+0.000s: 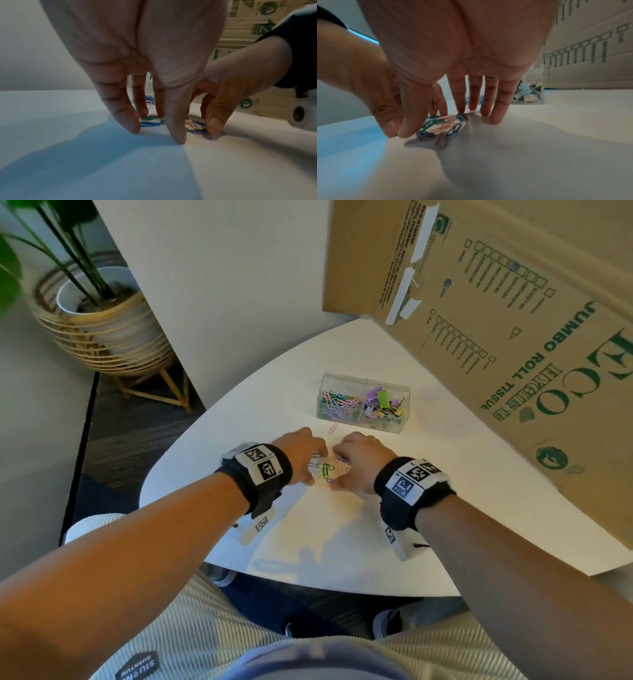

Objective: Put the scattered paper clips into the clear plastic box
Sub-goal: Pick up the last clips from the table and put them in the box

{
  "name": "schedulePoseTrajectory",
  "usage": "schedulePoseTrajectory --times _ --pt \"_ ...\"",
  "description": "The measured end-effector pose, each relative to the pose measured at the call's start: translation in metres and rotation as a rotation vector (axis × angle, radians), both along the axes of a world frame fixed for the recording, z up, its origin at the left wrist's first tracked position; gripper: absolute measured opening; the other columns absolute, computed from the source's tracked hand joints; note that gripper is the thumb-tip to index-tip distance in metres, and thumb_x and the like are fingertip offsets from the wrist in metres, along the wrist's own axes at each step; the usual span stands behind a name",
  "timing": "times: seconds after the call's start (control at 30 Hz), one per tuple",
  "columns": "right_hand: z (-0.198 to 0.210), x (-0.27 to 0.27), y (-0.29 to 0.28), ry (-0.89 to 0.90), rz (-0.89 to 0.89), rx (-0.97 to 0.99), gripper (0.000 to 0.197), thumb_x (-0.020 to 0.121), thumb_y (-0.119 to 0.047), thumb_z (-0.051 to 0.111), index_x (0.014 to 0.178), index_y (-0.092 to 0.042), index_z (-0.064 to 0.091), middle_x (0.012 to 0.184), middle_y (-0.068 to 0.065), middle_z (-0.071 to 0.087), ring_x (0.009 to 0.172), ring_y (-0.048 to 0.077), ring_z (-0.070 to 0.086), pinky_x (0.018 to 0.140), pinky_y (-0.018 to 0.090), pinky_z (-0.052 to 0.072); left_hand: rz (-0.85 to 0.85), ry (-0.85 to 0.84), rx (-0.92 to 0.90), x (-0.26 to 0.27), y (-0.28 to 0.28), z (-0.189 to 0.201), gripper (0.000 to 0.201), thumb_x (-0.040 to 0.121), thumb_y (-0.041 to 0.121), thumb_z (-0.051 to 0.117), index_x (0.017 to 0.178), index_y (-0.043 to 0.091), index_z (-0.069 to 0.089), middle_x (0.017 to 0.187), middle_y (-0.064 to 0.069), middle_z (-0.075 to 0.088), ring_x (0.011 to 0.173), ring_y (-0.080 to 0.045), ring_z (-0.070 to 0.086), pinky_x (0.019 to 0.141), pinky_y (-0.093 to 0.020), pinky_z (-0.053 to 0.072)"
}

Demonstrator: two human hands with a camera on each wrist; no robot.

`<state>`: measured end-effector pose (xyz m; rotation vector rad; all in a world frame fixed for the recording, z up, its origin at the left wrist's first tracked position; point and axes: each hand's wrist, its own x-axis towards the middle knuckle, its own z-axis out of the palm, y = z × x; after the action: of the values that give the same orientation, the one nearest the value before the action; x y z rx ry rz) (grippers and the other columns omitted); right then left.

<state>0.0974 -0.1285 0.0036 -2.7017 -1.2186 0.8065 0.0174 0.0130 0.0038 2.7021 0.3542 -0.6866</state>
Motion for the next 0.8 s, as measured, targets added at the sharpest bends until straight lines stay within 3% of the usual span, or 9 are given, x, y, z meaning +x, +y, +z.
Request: schedulePoseTrajectory --times 0.07,0.17,0.23,0.3,0.4,0.5,0.6,0.73,0.8 --pt "0.004 0.003 0.001 0.021 -0.029 0.042 0.059 0.075 -0.045 0.075 0.126 -0.023 0.056 0.124 0.003 0.047 0.114 0.024 0.053 0.093 0.036 0.047 0.036 -0.011 -0.017 -0.002 0.002 0.0 0.076 0.072 0.028 0.081 0.136 0.023 0.041 0.123 -0.007 0.043 0.11 -0.029 0.053 0.093 -0.04 0.048" --pt "0.01 0.007 0.008 0.007 -0.029 0.082 0.06 0.092 -0.024 0.059 0.147 -0.021 0.036 0.156 0.002 0.026 0.138 0.024 0.036 0.11 0.037 0.034 0.061 -0.002 -0.013 -0.001 0.002 0.003 0.082 0.07 0.033 0.082 0.138 0.024 0.038 0.126 -0.007 0.041 0.112 -0.03 0.051 0.092 -0.041 0.048" --pt "0.011 0.009 0.016 -0.012 0.031 0.039 0.063 0.092 -0.006 0.053 0.149 -0.017 0.03 0.161 0.0 0.017 0.144 0.024 0.025 0.116 0.036 0.028 0.047 0.009 -0.012 0.0 -0.001 0.004 0.078 0.072 0.032 0.081 0.137 0.025 0.039 0.125 -0.007 0.041 0.111 -0.029 0.051 0.092 -0.041 0.048" --pt "0.011 0.011 0.023 -0.051 0.101 -0.032 0.059 0.087 -0.002 0.057 0.142 -0.011 0.038 0.156 0.003 0.027 0.142 0.026 0.029 0.114 0.036 0.031 0.035 0.011 -0.011 -0.001 -0.003 0.003 0.075 0.074 0.031 0.08 0.137 0.025 0.04 0.124 -0.006 0.042 0.111 -0.029 0.051 0.093 -0.041 0.048" --pt "0.009 0.014 0.025 -0.108 0.116 -0.061 0.04 0.083 -0.004 0.061 0.122 -0.009 0.055 0.131 0.007 0.049 0.123 0.027 0.048 0.099 0.036 0.044 0.049 0.001 -0.008 -0.005 0.0 -0.001 0.079 0.073 0.035 0.079 0.14 0.025 0.038 0.127 -0.006 0.042 0.115 -0.029 0.049 0.095 -0.041 0.047" --pt "0.007 0.014 0.016 -0.082 0.03 -0.038 0.035 0.09 -0.007 0.054 0.124 -0.014 0.059 0.126 0.007 0.054 0.113 0.026 0.055 0.094 0.036 0.048 0.06 -0.021 -0.009 -0.008 -0.001 -0.003 0.089 0.071 0.045 0.079 0.145 0.025 0.032 0.131 -0.007 0.041 0.12 -0.029 0.045 0.097 -0.042 0.045" --pt "0.003 0.011 0.006 -0.048 -0.009 -0.009 0.031 0.093 -0.024 0.056 0.123 -0.019 0.062 0.123 0.006 0.057 0.11 0.024 0.056 0.094 0.036 0.048 0.025 -0.019 0.016 -0.004 -0.008 -0.003 0.083 0.071 0.048 0.077 0.14 0.026 0.038 0.126 -0.007 0.042 0.117 -0.03 0.044 0.097 -0.042 0.044" --pt "0.003 0.009 -0.008 -0.013 0.015 -0.014 0.075 0.065 -0.055 0.075 0.131 -0.034 0.047 0.125 0.0 0.041 0.112 0.021 0.045 0.094 0.039 0.046 -0.016 -0.035 0.006 0.002 -0.014 0.0 0.066 0.073 0.038 0.078 0.13 0.027 0.048 0.118 -0.006 0.044 0.107 -0.029 0.051 0.091 -0.036 0.045" --pt "0.001 0.005 -0.011 -0.041 0.046 -0.077 0.076 0.062 -0.057 0.077 0.128 -0.033 0.048 0.121 0.003 0.042 0.111 0.023 0.046 0.09 0.038 0.046 0.004 -0.05 -0.022 0.002 -0.014 0.0 0.058 0.074 0.032 0.079 0.126 0.026 0.052 0.115 -0.006 0.045 0.104 -0.027 0.053 0.088 -0.033 0.046"
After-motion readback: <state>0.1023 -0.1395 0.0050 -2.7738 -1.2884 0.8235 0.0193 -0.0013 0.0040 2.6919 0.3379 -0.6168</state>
